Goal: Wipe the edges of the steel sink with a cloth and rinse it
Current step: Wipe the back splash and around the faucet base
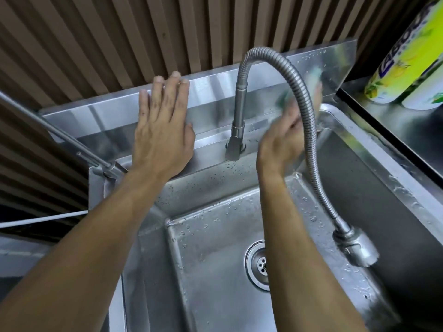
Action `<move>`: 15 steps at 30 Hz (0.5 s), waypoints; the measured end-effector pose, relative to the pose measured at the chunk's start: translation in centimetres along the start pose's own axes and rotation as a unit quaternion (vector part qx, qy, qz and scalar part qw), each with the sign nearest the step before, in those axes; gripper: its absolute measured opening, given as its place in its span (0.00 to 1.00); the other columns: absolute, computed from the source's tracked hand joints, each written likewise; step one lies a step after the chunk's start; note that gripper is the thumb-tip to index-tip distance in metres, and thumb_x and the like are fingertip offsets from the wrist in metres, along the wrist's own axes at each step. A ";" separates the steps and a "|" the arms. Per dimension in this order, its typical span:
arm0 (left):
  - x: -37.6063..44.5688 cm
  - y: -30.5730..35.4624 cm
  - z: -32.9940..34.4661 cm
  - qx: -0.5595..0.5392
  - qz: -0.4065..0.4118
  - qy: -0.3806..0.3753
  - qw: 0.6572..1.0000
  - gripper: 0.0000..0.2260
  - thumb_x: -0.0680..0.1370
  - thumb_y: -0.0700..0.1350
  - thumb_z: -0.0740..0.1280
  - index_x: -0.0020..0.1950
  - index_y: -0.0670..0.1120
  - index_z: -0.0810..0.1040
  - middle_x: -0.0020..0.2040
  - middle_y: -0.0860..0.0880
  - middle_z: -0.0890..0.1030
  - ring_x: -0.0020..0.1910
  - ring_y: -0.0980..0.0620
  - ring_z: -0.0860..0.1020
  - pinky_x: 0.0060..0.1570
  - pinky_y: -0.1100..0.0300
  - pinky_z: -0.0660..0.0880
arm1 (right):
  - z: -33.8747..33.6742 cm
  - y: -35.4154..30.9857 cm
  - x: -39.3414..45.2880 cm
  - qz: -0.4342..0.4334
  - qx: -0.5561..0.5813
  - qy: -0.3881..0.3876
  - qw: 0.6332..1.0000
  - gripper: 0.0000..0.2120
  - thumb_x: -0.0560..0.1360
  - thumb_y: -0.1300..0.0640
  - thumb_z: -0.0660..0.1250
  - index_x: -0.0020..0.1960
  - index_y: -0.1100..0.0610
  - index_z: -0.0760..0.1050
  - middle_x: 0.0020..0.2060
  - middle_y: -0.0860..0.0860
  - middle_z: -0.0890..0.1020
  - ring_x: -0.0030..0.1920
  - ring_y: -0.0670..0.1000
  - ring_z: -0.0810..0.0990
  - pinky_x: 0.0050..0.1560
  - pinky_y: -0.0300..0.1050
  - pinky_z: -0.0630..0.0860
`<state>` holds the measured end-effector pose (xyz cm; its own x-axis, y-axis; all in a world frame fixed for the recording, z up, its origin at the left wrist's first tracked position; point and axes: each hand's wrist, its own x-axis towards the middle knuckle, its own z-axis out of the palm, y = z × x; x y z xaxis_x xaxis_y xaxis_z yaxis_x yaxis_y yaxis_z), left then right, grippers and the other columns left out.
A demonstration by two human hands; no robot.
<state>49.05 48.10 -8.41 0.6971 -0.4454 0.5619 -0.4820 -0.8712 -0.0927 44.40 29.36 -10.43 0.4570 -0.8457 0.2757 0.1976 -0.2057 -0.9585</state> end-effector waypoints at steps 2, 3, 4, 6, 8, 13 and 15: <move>0.9 0.3 0.4 -0.002 0.035 0.006 0.999 0.29 0.83 0.42 0.59 0.84 0.43 0.55 0.84 0.43 0.55 0.83 0.39 0.53 0.81 0.44 0.44 | 3.2 0.0 3.2 -0.147 -0.044 -0.118 0.981 0.19 0.86 0.51 0.57 0.73 0.59 0.72 0.72 0.56 0.74 0.74 0.59 0.70 0.76 0.62 0.66; 1.2 0.2 0.6 0.000 0.045 0.011 0.999 0.28 0.84 0.42 0.58 0.84 0.43 0.56 0.84 0.43 0.56 0.83 0.39 0.53 0.81 0.44 0.45 | 4.6 0.2 4.3 -0.206 -0.079 -0.177 0.959 0.16 0.86 0.52 0.56 0.66 0.58 0.75 0.65 0.59 0.78 0.67 0.60 0.74 0.71 0.62 0.68; 1.5 0.1 0.7 0.006 0.050 0.015 0.999 0.27 0.85 0.42 0.57 0.84 0.43 0.56 0.84 0.43 0.56 0.83 0.39 0.53 0.81 0.44 0.46 | 5.5 0.5 5.3 -0.254 -0.115 -0.219 0.935 0.15 0.86 0.50 0.54 0.59 0.59 0.75 0.59 0.63 0.79 0.61 0.61 0.75 0.68 0.61 0.70; 1.7 -0.2 1.0 0.022 0.059 0.013 0.998 0.27 0.86 0.43 0.56 0.84 0.43 0.55 0.84 0.44 0.56 0.83 0.39 0.53 0.81 0.45 0.45 | 5.2 2.4 6.9 -0.296 -0.188 -0.257 0.901 0.20 0.87 0.46 0.51 0.62 0.58 0.75 0.61 0.62 0.78 0.64 0.64 0.75 0.68 0.64 0.69; 1.5 -0.4 1.2 0.037 0.069 0.012 0.997 0.27 0.86 0.44 0.56 0.85 0.44 0.52 0.85 0.45 0.54 0.83 0.41 0.52 0.81 0.46 0.44 | 3.3 4.3 7.8 -0.284 -0.233 -0.250 0.896 0.25 0.87 0.44 0.49 0.76 0.56 0.69 0.74 0.56 0.73 0.76 0.61 0.68 0.74 0.62 0.64; 1.5 0.4 1.4 0.043 0.046 0.014 0.998 0.29 0.86 0.48 0.56 0.85 0.44 0.50 0.85 0.45 0.54 0.83 0.41 0.51 0.81 0.48 0.42 | 2.7 1.9 6.6 -0.241 -0.252 -0.215 0.912 0.24 0.87 0.48 0.52 0.80 0.57 0.64 0.81 0.58 0.60 0.83 0.60 0.52 0.82 0.59 0.50; 1.5 1.0 1.5 0.041 0.031 0.017 0.999 0.29 0.85 0.48 0.57 0.85 0.44 0.52 0.84 0.45 0.55 0.83 0.40 0.52 0.81 0.46 0.43 | 2.2 1.8 5.4 -0.399 -0.281 -0.294 0.822 0.23 0.86 0.53 0.57 0.80 0.58 0.65 0.81 0.55 0.60 0.82 0.55 0.50 0.83 0.53 0.44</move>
<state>50.38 46.30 -8.89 0.6486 -0.4929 0.5800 -0.4775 -0.8569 -0.1942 49.11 25.47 -10.55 0.7487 0.0175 0.6627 0.2813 -0.9136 -0.2937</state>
